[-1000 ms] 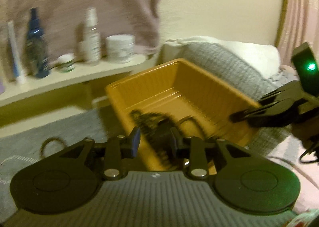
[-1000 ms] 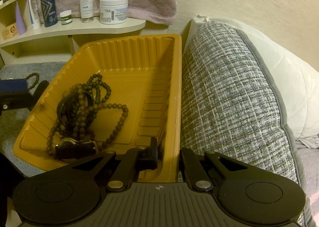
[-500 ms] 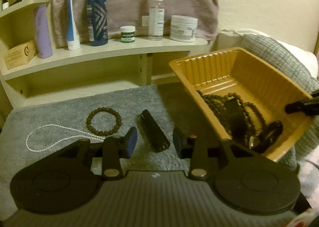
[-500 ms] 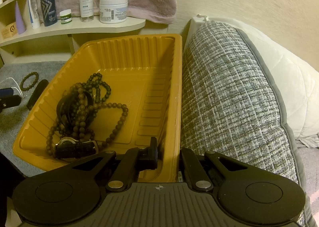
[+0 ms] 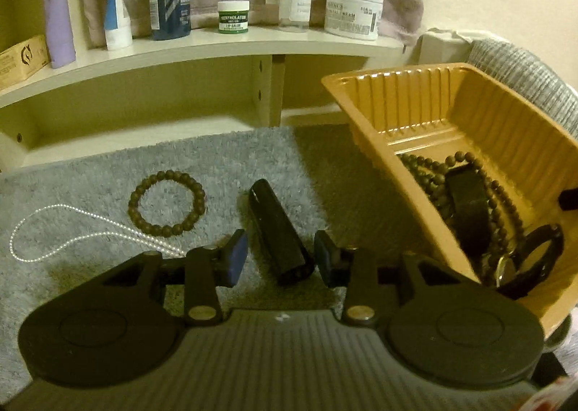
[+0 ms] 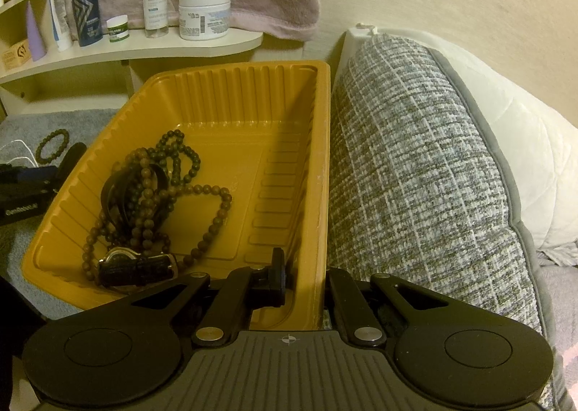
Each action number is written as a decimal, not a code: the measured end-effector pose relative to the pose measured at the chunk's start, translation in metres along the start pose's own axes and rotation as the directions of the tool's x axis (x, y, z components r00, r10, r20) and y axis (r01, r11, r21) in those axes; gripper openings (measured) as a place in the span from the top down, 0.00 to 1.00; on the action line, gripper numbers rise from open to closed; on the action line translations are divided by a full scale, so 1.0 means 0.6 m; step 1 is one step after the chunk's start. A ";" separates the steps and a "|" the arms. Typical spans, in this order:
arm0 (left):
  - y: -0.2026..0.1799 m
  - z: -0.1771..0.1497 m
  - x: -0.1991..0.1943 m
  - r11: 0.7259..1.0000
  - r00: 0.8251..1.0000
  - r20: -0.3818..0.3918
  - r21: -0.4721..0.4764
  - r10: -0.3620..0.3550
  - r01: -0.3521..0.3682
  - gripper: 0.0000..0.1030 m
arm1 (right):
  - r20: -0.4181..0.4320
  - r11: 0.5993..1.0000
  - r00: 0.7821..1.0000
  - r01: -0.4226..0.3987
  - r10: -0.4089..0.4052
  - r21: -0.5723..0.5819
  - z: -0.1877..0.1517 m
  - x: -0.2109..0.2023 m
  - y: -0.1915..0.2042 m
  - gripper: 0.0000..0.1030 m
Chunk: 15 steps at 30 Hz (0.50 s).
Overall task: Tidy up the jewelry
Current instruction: 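Move the left tool to the towel and grasp the black cylindrical piece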
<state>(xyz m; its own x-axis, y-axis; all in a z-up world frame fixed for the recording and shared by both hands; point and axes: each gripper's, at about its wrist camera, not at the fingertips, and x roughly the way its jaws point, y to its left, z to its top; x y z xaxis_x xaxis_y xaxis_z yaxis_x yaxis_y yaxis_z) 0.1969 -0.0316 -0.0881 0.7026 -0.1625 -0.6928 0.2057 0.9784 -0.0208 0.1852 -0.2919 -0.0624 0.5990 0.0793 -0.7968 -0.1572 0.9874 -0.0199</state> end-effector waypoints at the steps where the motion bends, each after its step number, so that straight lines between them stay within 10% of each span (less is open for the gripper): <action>1: -0.001 -0.001 0.001 1.000 1.000 0.003 0.009 0.004 -0.004 0.65 | 0.000 1.000 1.000 0.000 0.000 0.000 -0.001 0.000 0.000 0.95; 15: 0.010 -0.004 -0.018 1.000 1.000 0.010 0.026 -0.005 0.005 0.81 | 0.001 1.000 1.000 0.002 -0.002 -0.003 0.000 0.002 -0.001 0.95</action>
<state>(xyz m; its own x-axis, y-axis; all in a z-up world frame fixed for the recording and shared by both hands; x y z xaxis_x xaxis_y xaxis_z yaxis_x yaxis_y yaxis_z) 0.1886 -0.0238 -0.0824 0.7085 -0.1687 -0.6853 0.2269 0.9739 -0.0051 0.1857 -0.2926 -0.0634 0.5998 0.0778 -0.7964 -0.1583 0.9871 -0.0228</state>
